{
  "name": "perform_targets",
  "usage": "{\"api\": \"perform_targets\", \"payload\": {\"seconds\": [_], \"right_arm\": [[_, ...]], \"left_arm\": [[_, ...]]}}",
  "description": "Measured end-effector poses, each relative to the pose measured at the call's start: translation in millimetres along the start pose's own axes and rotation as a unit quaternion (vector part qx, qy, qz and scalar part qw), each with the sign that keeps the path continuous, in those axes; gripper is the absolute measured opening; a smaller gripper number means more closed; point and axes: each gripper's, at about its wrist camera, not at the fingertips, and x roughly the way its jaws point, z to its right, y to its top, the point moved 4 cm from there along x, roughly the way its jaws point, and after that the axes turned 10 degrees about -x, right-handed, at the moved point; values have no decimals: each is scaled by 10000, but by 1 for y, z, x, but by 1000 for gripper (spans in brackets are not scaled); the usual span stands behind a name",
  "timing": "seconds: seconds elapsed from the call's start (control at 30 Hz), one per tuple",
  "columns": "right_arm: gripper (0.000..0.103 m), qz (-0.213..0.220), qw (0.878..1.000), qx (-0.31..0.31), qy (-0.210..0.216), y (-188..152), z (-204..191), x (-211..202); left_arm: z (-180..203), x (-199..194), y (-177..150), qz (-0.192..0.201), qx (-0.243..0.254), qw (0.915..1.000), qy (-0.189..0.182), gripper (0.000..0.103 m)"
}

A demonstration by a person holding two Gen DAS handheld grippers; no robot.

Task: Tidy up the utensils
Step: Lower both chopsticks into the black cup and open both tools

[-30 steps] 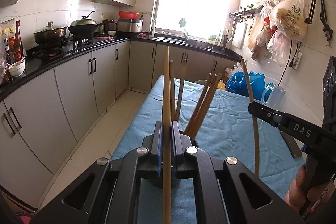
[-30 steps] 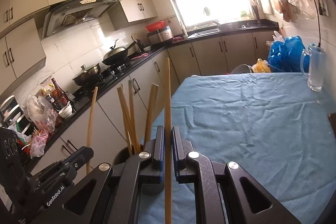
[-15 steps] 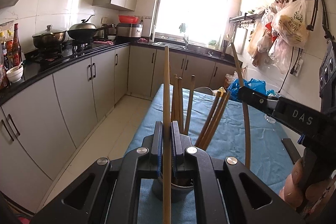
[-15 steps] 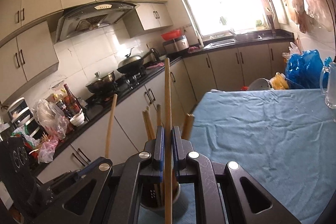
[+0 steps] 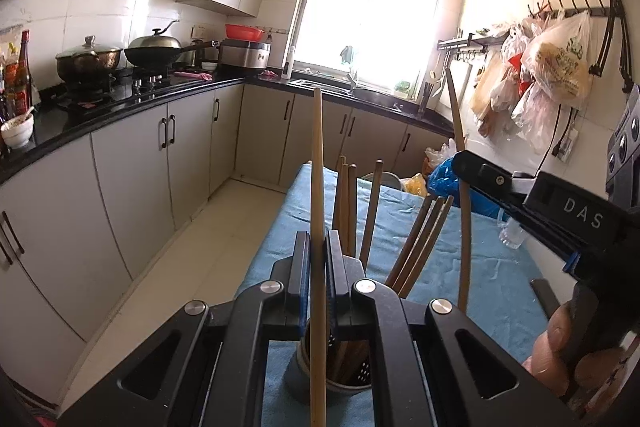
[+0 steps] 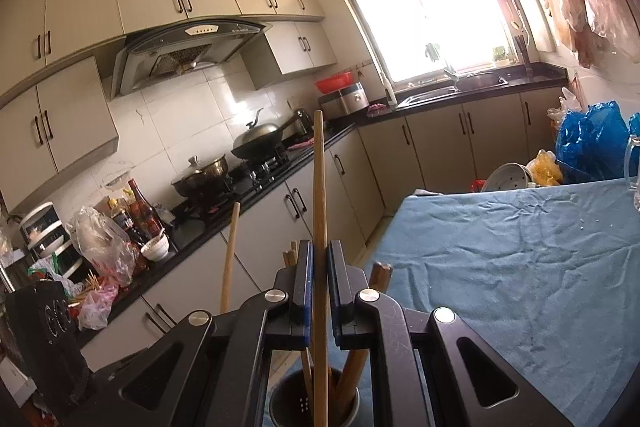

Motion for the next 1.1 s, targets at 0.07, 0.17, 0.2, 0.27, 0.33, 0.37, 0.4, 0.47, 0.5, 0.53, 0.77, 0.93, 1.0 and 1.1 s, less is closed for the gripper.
{"api": "perform_targets", "payload": {"seconds": [0.07, 0.17, 0.2, 0.27, 0.33, 0.37, 0.4, 0.47, 0.5, 0.53, 0.77, 0.93, 1.0, 1.1], "right_arm": [[8, 50, 10000, 60, 35, 2, 1, 2], [8, 104, 9999, 113, 77, 3, 0, 5], [8, 121, 9998, 116, 79, 4, 0, 6], [8, 159, 9998, 112, 87, 4, 0, 7], [8, 196, 9997, 81, 74, 4, -1, 9], [8, 224, 9997, 66, 66, 4, -3, 10], [8, 247, 9997, 59, 55, 4, -3, 12], [8, 309, 9995, 24, -12, 3, -4, 15], [8, 356, 9993, -5, -71, 3, -4, 16], [8, 422, 9990, -49, -158, 2, -3, 17], [8, 551, 9980, -12, -322, -5, 4, 20], [8, 527, 9981, -40, -326, -14, 4, 25], [8, 523, 9981, -54, -323, -17, 2, 27], [8, 551, 9979, -72, -344, -20, 1, 29]], "left_arm": [[-4, 2, 6, 13, -132, 9999, -100, 7], [-11, 1, 17, 99, -370, 9990, -229, 7], [-13, 2, 21, 144, -431, 9986, -254, 7], [-17, 3, 28, 229, -534, 9978, -303, 7], [-20, 6, 33, 255, -651, 9968, -380, 7], [-20, 8, 35, 244, -705, 9962, -441, 7], [-21, 11, 36, 225, -781, 9954, -511, 7], [-22, 16, 38, 198, -915, 9935, -645, 7], [-22, 19, 38, 205, -976, 9925, -704, 7], [-21, 22, 38, 229, -1016, 9918, -736, 7], [-15, 45, 27, 372, -975, 9924, -660, 7], [-14, 55, 18, 535, -923, 9927, -566, 7], [-15, 58, 15, 571, -956, 9922, -561, 7], [-16, 61, 10, 560, -950, 9924, -543, 7]]}}
